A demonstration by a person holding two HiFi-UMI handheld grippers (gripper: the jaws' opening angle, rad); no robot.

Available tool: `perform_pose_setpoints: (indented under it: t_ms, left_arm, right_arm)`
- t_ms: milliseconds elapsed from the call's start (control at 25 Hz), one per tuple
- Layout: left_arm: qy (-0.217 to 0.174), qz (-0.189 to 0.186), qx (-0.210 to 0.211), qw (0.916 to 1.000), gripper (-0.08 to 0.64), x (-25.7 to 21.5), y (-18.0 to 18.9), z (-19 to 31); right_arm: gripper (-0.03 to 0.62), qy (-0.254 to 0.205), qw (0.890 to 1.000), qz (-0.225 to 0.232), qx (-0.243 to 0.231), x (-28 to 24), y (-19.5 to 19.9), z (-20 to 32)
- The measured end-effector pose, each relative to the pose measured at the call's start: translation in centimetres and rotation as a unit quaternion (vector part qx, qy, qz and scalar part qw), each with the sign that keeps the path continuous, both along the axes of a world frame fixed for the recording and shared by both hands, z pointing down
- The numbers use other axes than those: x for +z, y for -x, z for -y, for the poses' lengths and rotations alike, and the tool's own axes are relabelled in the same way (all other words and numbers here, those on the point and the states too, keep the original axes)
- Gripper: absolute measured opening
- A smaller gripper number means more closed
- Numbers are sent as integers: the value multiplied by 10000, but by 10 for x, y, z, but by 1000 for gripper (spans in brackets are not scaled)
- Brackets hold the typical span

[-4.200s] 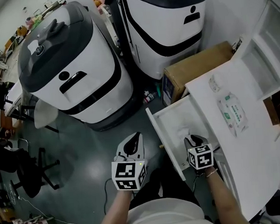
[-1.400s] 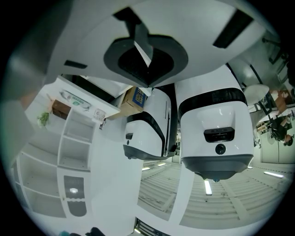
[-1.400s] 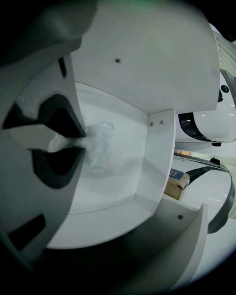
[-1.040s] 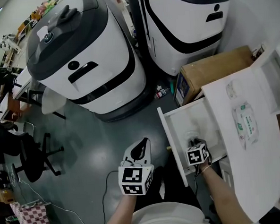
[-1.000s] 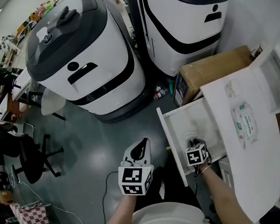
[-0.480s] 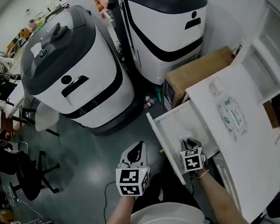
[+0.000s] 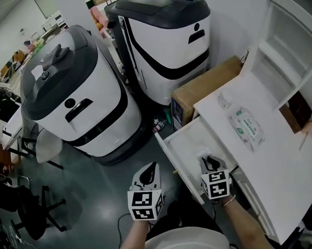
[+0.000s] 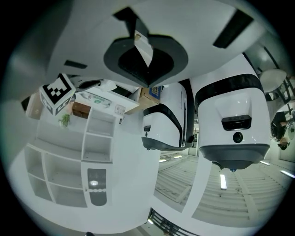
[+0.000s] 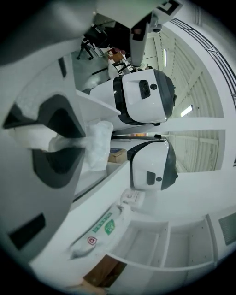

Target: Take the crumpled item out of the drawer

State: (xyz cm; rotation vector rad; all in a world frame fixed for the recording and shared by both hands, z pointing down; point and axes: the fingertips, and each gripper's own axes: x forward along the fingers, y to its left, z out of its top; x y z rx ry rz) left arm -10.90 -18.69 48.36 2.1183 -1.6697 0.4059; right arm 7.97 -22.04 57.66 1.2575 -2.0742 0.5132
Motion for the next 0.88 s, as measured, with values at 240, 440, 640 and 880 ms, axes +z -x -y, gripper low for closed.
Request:
perform_pose_setpoints:
  t_ms: [240,440,640,880]
  left_arm:
    - [-106,15,140,9998,-9,-5,-9,-5]
    - [-182,41,272,9995,-9,-10,-15,-12]
    - [-262,61,401,9988,-9,-14,-20,-18]
    - [-361,63,496,9981,-9,-21,-21,-25]
  right_arm:
    - [71,-378,9987,313,157,-38,-6,-10]
    - [71,-657,9959,568,265,-66,-9,-23]
    - [71,-926,9920,747,422,-89,-12,-36]
    - [69,-1176,9862,998,593,-115,-15,-49]
